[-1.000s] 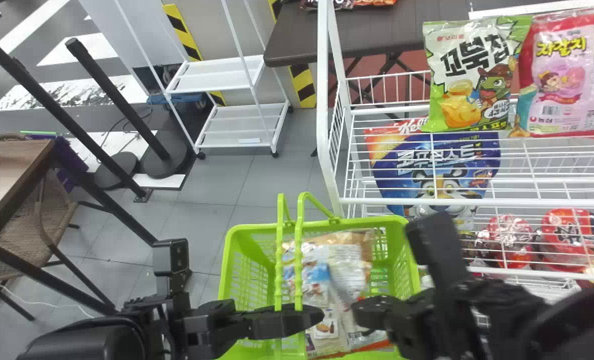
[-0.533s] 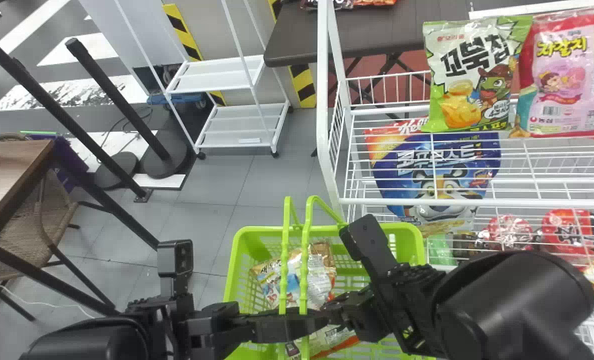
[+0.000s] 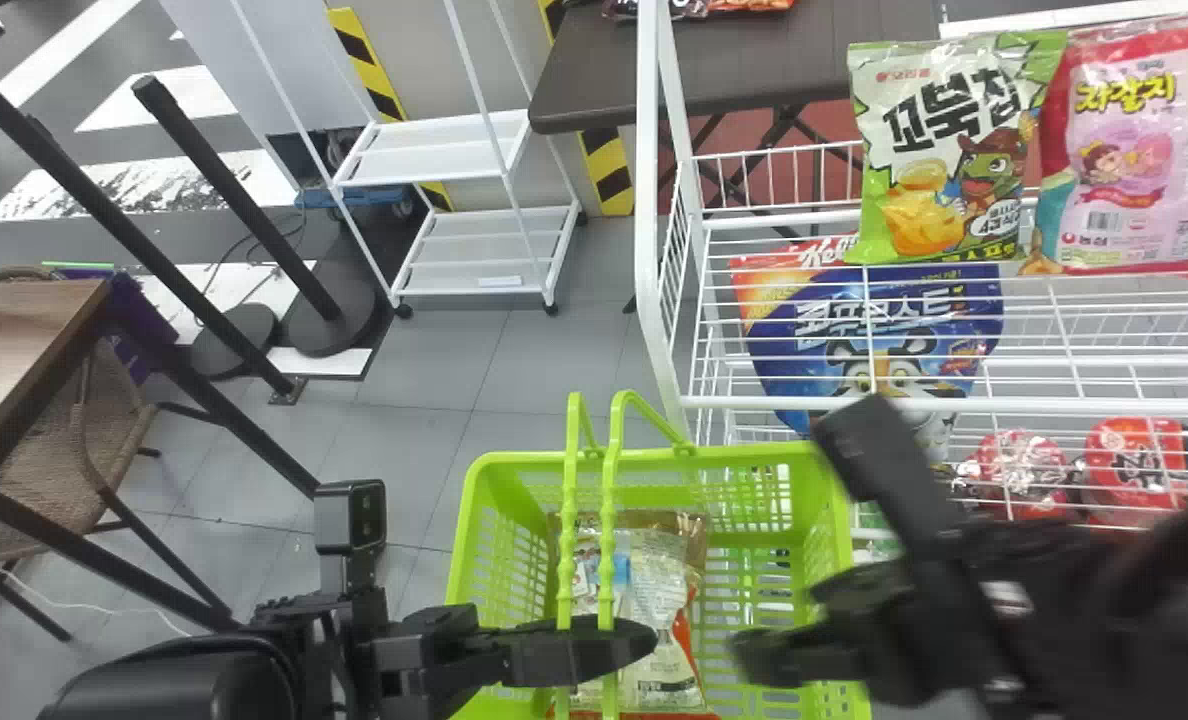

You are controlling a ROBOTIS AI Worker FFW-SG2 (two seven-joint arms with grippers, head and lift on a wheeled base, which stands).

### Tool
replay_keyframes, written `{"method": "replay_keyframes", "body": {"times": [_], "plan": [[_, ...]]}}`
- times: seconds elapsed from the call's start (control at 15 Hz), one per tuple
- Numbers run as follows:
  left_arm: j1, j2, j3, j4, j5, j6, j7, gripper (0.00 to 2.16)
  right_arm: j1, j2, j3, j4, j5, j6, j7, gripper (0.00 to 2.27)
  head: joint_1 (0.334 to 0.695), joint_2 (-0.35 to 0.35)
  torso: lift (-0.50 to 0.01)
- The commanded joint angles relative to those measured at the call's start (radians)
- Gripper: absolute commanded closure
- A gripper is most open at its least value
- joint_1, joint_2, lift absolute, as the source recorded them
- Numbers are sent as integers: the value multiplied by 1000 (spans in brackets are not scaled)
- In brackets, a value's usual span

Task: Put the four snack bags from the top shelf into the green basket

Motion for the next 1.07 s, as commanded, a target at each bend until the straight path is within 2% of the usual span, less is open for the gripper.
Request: {"method": "replay_keyframes", "body": {"times": [0.0,0.07,0.13,0.2,0.4,0.47,0.6,0.87,0.93,1.0], "plan": [[-2,3,0,2,5,0,-10,2148,42,-42,-174,-149,67,53,0,80,695,350,0],[-4,3,0,2,5,0,-10,2148,34,-40,-228,-144,107,26,0,80,695,350,0],[-5,2,-1,2,5,0,-10,2148,14,-37,-266,-92,131,-127,0,80,695,329,0],[-7,2,-3,2,5,0,-10,2148,-21,-36,-281,-17,144,-293,-2,80,695,278,0],[-4,0,-6,2,5,0,-10,2148,-162,-25,-277,264,156,-636,-37,83,695,154,0],[-2,-1,-5,2,5,-3,-10,2148,-220,-10,-266,394,173,-790,-46,83,695,138,0],[3,-4,-1,2,5,-3,-10,2148,-349,43,-254,663,223,-962,-60,83,695,121,0],[7,-4,0,3,6,-3,-10,2148,-529,104,-238,1031,232,-1158,-63,100,695,118,0],[9,-4,0,2,6,-3,-10,2148,-546,113,-235,1064,236,-1161,-63,154,695,122,0],[10,-4,0,3,6,-3,-10,2148,-559,113,-232,1084,236,-1149,-54,434,695,128,0]]}}
